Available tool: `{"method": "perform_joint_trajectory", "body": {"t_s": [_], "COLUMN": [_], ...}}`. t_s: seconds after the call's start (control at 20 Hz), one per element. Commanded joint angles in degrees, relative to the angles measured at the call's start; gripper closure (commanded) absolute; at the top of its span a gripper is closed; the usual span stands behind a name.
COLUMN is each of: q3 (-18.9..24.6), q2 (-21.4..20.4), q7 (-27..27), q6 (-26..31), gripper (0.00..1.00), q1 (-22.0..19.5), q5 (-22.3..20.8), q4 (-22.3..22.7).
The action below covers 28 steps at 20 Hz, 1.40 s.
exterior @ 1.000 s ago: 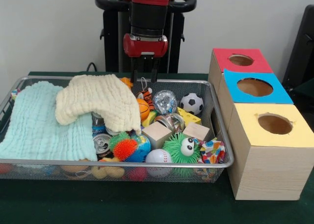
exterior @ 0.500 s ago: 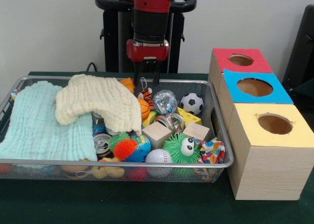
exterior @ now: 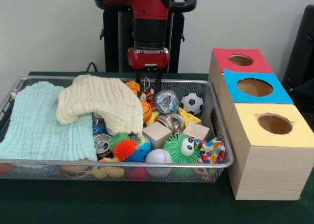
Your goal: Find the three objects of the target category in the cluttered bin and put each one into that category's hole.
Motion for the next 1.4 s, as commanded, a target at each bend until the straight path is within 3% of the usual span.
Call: {"method": "perform_joint_trajectory", "body": {"t_s": [0.05, 0.6, 0.65, 1.3, 1.4], "q3": [-3.24, -5.07, -5.12, -3.24, -1.38], "q2": [8.3, 11.74, 12.04, 10.75, 9.66], "q7": [8.62, 8.2, 8.6, 8.67, 9.3], "q6": [-3.33, -11.06, -11.92, -8.95, -6.75], "gripper": [0.0, 0.0, 1.0, 1.0, 1.0], "q1": [1.43, 2.02, 1.94, 1.69, 0.54], "q5": [2.65, 4.38, 4.57, 4.5, 4.01], "q4": [-4.21, -4.86, -4.7, -5.5, -5.01]}}
